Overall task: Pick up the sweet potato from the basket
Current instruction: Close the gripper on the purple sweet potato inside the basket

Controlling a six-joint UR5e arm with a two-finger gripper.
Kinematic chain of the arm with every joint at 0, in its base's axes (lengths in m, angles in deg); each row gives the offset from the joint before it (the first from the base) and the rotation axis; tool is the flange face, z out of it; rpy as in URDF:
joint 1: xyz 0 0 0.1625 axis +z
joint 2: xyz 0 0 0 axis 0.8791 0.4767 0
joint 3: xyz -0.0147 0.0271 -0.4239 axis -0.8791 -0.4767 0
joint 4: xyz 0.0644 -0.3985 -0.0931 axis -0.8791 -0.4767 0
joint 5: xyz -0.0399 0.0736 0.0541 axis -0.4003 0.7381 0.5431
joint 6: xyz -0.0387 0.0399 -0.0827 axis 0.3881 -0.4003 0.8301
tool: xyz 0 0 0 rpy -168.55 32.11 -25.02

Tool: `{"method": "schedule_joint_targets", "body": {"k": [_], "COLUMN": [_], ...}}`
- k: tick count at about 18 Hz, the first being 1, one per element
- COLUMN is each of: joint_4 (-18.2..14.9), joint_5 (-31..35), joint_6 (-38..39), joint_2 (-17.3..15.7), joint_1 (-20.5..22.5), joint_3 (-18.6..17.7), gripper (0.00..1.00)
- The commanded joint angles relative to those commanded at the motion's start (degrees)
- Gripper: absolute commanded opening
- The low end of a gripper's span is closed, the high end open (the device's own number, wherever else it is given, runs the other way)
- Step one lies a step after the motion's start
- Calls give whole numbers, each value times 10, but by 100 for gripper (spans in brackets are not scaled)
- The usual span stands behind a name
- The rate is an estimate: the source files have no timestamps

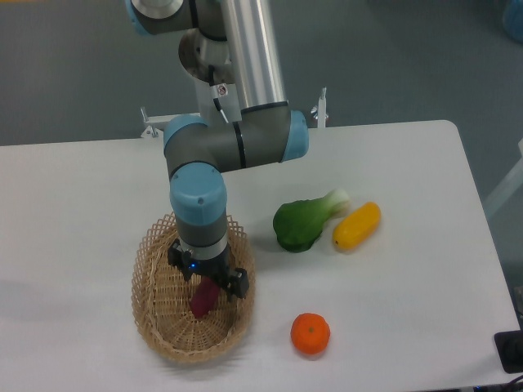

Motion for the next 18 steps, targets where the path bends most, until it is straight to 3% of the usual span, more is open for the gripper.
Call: {"method": "schedule_joint_targets", "body": {"k": [13,18], "joint_4": [15,16], "joint_5": [25,29], "joint_6": [0,-1], "joint_2": [15,16], "joint_1": [-4,-4], "joint_3": [2,2], "gripper": [100,65]}}
